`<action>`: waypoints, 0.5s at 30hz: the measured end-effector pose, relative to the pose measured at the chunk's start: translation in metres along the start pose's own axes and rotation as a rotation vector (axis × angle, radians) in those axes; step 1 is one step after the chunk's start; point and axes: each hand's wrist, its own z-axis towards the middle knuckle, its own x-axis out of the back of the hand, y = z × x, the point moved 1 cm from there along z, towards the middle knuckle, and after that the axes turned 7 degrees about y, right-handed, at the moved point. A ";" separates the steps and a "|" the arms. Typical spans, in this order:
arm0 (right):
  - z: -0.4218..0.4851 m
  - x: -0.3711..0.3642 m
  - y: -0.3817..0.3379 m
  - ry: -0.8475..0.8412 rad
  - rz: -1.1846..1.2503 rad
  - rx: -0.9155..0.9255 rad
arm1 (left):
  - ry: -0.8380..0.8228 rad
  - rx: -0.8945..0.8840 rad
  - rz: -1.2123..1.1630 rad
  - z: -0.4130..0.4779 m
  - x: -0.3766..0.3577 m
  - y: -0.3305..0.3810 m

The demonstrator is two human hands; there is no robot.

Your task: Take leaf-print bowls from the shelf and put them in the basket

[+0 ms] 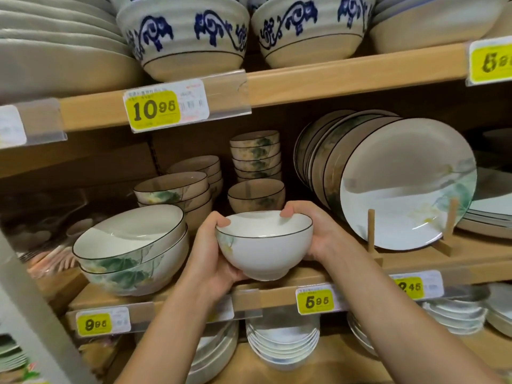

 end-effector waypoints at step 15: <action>-0.024 -0.024 0.036 0.360 -0.020 0.472 | 0.215 -0.326 -0.032 -0.010 -0.017 -0.020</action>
